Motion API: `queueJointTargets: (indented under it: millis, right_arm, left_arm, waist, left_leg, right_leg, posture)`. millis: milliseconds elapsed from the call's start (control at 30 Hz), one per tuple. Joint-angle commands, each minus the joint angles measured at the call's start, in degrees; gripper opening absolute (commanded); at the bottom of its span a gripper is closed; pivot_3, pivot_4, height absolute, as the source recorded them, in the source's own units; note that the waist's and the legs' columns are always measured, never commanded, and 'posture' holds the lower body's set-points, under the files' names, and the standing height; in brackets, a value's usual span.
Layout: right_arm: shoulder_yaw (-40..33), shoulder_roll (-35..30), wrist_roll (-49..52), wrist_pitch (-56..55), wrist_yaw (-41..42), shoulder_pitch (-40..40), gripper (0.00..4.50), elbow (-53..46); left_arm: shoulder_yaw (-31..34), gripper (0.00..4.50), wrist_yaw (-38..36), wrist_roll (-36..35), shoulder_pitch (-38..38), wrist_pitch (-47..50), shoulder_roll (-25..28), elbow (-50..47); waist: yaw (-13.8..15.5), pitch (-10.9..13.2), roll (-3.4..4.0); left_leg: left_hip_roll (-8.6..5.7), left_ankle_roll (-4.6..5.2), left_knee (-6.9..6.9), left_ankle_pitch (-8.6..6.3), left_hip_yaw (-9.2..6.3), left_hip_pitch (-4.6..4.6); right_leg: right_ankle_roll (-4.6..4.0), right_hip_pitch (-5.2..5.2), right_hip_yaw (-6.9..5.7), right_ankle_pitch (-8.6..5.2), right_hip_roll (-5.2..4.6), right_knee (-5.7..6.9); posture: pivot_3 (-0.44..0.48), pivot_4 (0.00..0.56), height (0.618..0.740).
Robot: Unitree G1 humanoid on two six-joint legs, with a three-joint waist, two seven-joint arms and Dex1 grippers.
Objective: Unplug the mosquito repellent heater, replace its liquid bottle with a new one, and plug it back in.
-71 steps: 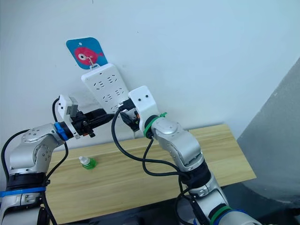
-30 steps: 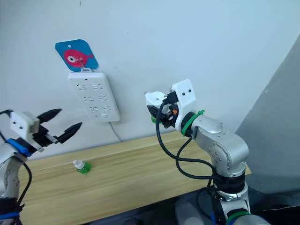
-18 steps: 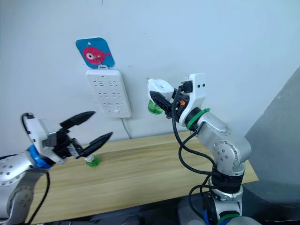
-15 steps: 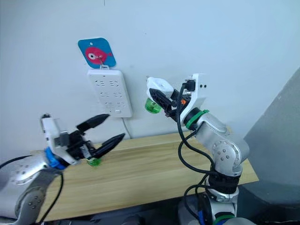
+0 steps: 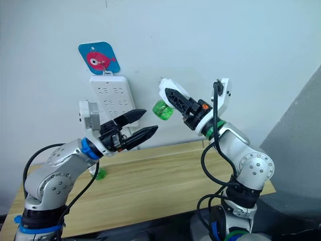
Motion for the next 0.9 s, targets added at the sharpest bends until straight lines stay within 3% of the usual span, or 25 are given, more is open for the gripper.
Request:
queueJointTargets:
  millis: [33, 367, 900]
  right_arm:
    - [2.0, -0.6, 6.1, -3.1, -3.5, 0.3, 3.0, -0.8]
    - [7.2, -3.9, 14.6, -10.8, -10.9, 3.0, 3.0, -0.9]
    - [14.1, -8.6, 24.9, -23.6, -20.7, 2.7, 3.0, -0.2]
  left_arm:
    - [-1.9, 4.5, -2.0, 3.3, -2.0, -4.1, -1.8, 0.4]
    - [-3.2, 4.5, -1.9, 7.3, -2.8, -8.2, -6.8, 1.7]
    - [-3.5, 4.5, -1.1, 9.6, -2.4, -11.1, -10.1, 0.5]
  waist:
    - [0.0, 0.0, 0.0]
    - [-0.5, 0.0, 0.01]
    - [-1.2, -0.1, 0.02]
  left_leg:
    - [0.0, 0.0, 0.0, 0.0, 0.0, -0.01]
    - [0.01, 0.0, 0.01, 0.0, 0.01, -0.03]
    - [0.01, 0.0, 0.02, 0.0, 0.0, -0.05]
  right_leg:
    - [0.0, 0.0, 0.0, 0.0, 0.0, -0.01]
    - [0.03, 0.0, 0.03, -0.02, 0.0, -0.02]
    - [0.02, 0.0, 0.04, -0.01, 0.0, -0.02]
  posture:
    - [-0.181, 0.046, 0.736]
    - [-0.202, 0.046, 0.736]
    - [-0.199, 0.042, 0.736]
